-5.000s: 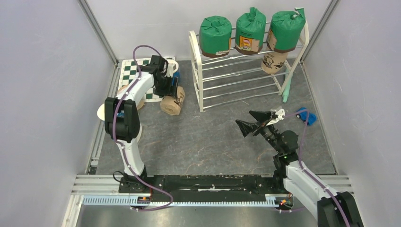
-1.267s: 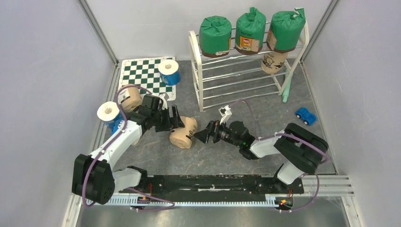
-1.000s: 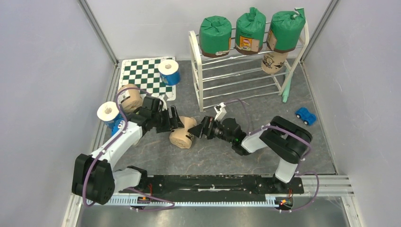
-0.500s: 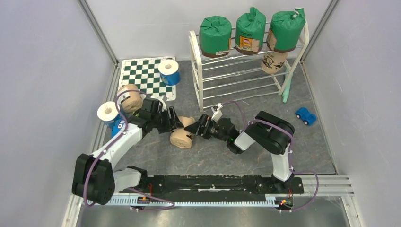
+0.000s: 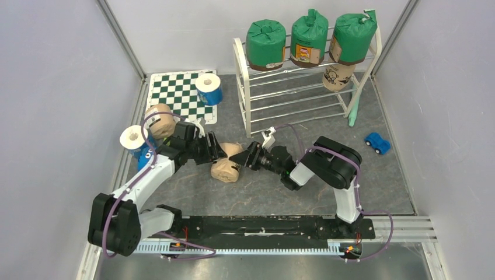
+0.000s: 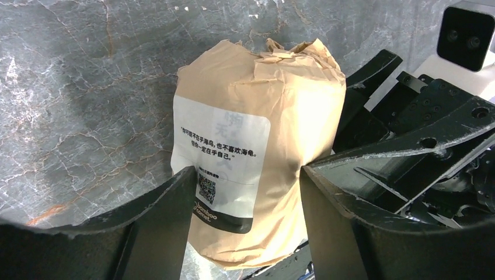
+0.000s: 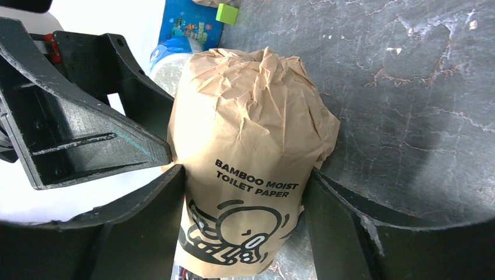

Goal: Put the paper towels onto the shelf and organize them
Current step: Pick up the paper towel from the center of the board.

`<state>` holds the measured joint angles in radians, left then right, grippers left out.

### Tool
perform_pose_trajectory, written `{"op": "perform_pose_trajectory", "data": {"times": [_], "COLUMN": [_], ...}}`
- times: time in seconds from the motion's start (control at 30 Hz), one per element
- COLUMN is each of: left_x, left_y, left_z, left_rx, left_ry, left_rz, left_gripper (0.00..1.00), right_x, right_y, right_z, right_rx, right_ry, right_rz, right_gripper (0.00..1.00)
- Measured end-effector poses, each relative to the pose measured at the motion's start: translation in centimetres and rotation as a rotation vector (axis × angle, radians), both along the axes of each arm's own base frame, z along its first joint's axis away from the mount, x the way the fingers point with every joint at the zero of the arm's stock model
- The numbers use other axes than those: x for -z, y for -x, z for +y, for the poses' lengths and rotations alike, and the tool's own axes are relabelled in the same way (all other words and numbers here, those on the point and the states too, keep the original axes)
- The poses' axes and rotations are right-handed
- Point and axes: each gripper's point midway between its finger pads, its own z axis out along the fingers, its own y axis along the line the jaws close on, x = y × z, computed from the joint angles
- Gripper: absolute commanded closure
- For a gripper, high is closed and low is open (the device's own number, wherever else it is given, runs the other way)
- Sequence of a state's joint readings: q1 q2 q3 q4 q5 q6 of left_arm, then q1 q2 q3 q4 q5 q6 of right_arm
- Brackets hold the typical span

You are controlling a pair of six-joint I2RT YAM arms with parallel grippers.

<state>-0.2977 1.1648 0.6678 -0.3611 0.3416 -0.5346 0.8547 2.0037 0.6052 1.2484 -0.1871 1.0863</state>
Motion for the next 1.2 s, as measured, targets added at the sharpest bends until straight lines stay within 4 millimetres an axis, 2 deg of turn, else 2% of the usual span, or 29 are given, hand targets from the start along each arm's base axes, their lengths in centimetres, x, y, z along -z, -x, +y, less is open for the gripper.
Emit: {"op": "perform_pose_trajectory", "data": {"times": [0.13, 0.27, 0.33, 0.47, 0.57, 0.7, 0.8, 0.9, 1.03, 1.2], "left_x": [-0.9, -3.1, -5.0, -10.4, -14.1, -17.0, -17.9, -17.7, -16.7, -15.9], "left_y": [0.1, 0.2, 0.1, -0.6, -0.5, 0.1, 0.6, 0.9, 1.1, 1.0], "left_z": [0.0, 0.0, 0.3, 1.9, 4.0, 7.2, 9.6, 11.4, 12.7, 13.3], "left_rx": [0.003, 0.012, 0.009, -0.028, -0.094, -0.205, -0.289, -0.348, -0.392, -0.409], "left_ry": [0.008, 0.019, 0.009, -0.027, -0.084, -0.173, -0.245, -0.315, -0.375, -0.407], "left_rz": [-0.028, -0.102, -0.172, -0.39, -0.565, -0.721, -0.789, -0.812, -0.806, -0.787], "left_gripper": [0.2, 0.13, 0.11, 0.04, 0.0, 0.0, 0.0, 0.0, 0.0, 0.0], "right_x": [-0.8, -2.7, -3.9, -6.4, -8.3, -10.5, -11.4, -11.6, -11.9, -13.0], "right_y": [0.3, 0.9, 1.2, 2.0, 2.5, 2.8, 2.8, 2.2, 1.0, -0.4], "right_z": [-0.4, -0.7, -0.9, -1.6, -2.8, -4.3, -5.8, -7.8, -11.1, -14.5], "right_rx": [-0.009, -0.033, -0.047, -0.067, -0.069, -0.051, -0.027, 0.012, 0.09, 0.183], "right_ry": [0.003, -0.011, -0.019, -0.018, 0.014, 0.07, 0.13, 0.208, 0.321, 0.435], "right_rz": [-0.05, -0.119, -0.168, -0.292, -0.412, -0.561, -0.648, -0.711, -0.778, -0.85], "right_gripper": [0.42, 0.44, 0.44, 0.43, 0.41, 0.41, 0.41, 0.42, 0.45, 0.45]}}
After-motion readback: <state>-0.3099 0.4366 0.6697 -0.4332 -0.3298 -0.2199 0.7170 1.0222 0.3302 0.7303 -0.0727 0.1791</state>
